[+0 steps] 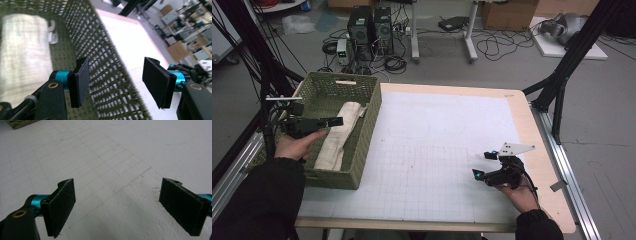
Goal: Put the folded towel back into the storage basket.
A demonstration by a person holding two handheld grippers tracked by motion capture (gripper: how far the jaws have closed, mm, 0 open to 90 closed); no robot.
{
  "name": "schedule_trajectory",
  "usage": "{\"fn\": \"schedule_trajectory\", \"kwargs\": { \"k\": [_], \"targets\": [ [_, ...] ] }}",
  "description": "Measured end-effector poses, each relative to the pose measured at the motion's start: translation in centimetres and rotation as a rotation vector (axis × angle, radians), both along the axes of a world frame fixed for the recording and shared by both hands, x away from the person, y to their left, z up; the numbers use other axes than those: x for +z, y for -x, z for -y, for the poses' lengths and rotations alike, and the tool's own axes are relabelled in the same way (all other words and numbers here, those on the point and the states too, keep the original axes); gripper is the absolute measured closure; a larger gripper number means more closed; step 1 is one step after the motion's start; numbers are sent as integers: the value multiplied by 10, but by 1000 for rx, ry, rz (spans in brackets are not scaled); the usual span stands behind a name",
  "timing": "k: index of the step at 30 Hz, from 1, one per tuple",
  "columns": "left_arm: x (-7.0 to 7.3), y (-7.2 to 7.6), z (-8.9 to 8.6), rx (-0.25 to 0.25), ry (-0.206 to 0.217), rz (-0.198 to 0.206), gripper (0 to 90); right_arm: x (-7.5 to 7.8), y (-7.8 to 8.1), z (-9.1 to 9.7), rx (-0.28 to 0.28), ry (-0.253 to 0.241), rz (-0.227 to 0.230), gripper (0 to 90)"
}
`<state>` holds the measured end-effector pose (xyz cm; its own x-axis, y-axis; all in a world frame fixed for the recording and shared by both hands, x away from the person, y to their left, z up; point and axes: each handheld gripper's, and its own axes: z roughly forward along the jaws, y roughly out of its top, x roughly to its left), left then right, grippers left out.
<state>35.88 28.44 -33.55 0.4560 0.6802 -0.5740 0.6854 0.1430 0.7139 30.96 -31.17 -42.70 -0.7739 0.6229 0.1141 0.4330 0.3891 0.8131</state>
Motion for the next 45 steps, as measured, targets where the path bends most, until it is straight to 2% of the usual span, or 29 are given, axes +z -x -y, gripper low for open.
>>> {"fn": "schedule_trajectory", "kwargs": {
  "k": [10, 14, 18, 26, 32, 36, 45],
  "targets": [
    [9, 9, 13, -21, 45, 46, 369, 2, 0, -3, 5, -2, 9, 127],
    [11, 10, 17, -12, 55, 53, 360, 3, 1, -1, 0, -9, 11, 123],
    [9, 10, 24, -14, 47, 50, 355, 3, 1, -1, -1, -11, 14, 122],
    [10, 10, 37, -30, 58, 40, 348, 3, 1, -1, 0, -13, 15, 120],
    [13, 11, 43, -48, 66, 47, 347, 3, 1, 0, -3, -16, 11, 120],
    [14, 12, 49, -63, 55, 37, 349, 4, 0, 0, -4, -18, 16, 119],
    [16, 15, 66, -81, 38, 45, 347, 5, 0, 0, -4, -19, 20, 120]
  ]
}}
